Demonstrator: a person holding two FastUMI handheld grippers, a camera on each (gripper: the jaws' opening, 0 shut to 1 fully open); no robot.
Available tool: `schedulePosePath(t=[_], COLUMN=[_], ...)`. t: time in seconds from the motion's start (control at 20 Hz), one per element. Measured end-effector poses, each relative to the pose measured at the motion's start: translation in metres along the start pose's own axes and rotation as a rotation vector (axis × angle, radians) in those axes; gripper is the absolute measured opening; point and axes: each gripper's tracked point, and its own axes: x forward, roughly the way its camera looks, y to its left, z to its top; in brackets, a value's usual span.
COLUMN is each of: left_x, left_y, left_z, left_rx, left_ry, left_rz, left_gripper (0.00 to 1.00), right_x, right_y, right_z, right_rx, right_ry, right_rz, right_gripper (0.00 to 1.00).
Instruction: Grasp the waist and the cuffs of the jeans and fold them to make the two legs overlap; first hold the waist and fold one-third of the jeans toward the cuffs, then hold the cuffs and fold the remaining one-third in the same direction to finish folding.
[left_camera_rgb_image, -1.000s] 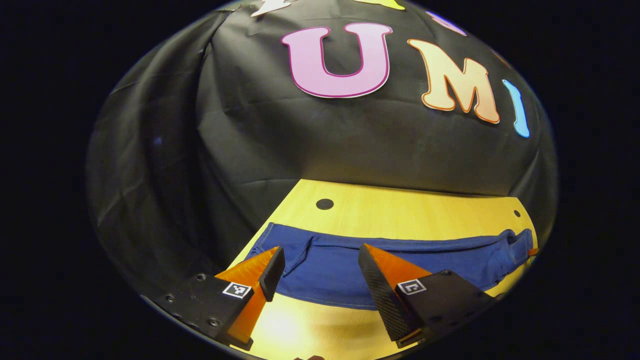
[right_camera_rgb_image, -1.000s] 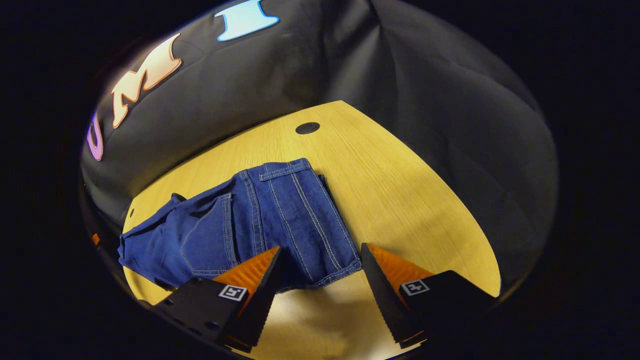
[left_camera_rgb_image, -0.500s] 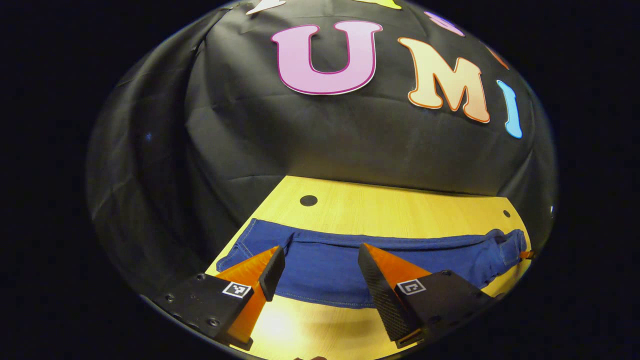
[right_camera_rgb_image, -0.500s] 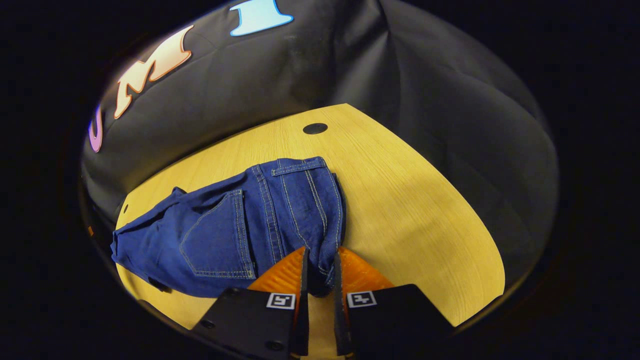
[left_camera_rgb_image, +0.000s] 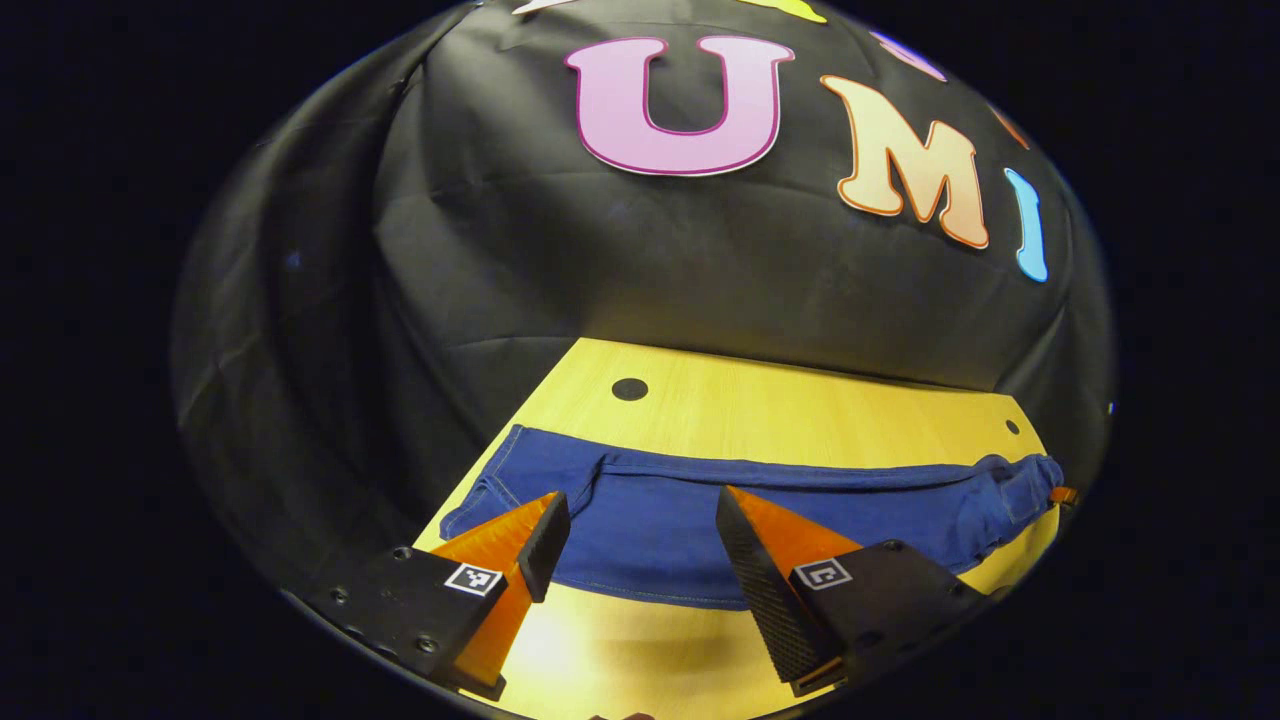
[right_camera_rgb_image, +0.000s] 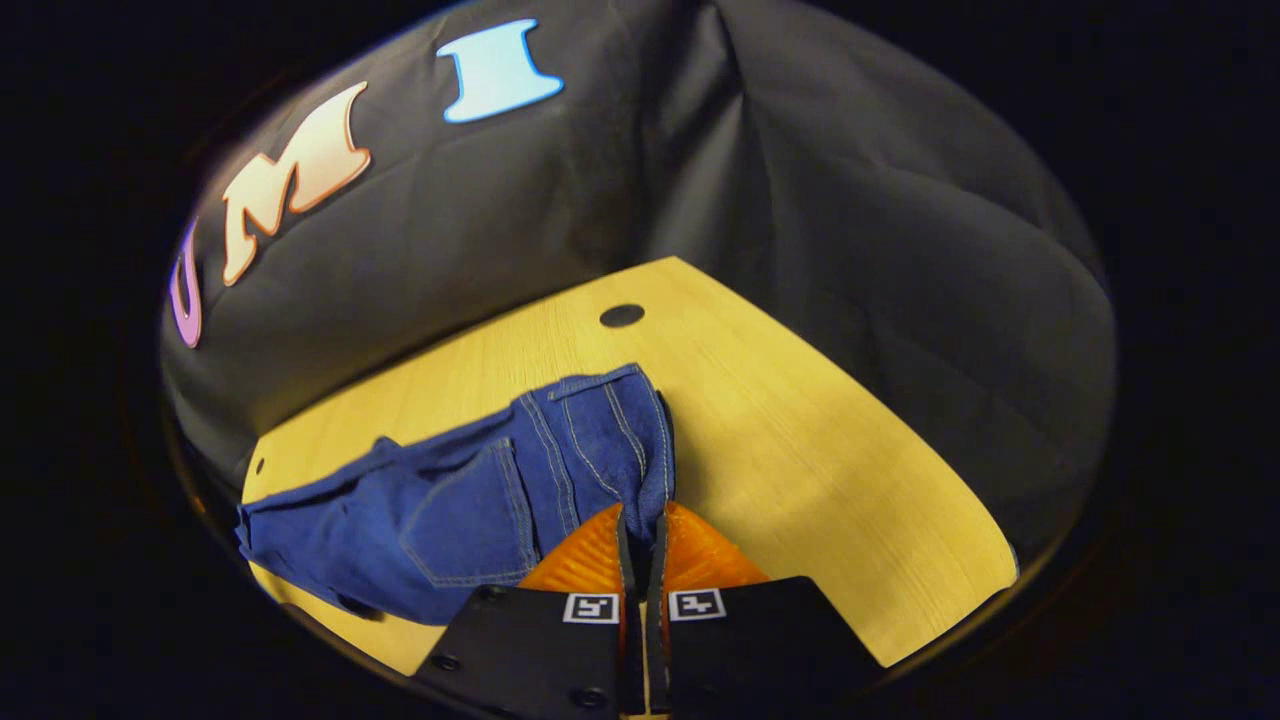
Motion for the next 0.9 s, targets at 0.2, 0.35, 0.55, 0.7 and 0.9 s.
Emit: schedulePosePath(t=[0.2,0.35,0.55,0.7,0.9], left_x=[0.004,0.009,0.015,0.022,0.030], left_y=[0.021,0.034,0.045,0.052,0.065], left_z=[-0.003,-0.003,-0.001,-0.005,-0.011], left_rx=[0.009,0.012,0.019,0.019,-0.006], left_ry=[0.009,0.012,0.007,0.016,0.019], left_rz=[-0.027,-0.046,-0.080,-0.099,-0.116], left_gripper=[0.90,0.90,0.90,0.90,0.90], right_x=[-0.040,-0.065,-0.098,-0.123,-0.135], right_y=[0.049,0.107,0.195,0.269,0.346], right_z=[0.039,0.059,0.058,0.043,0.012], right_rx=[-0.021,0.028,0.051,0.090,0.188], right_ry=[-0.112,-0.167,-0.185,-0.171,-0.106], right_rz=[0.074,0.185,0.374,0.577,0.784], right_gripper=[0.01,0.04,0.04,0.04,0.04])
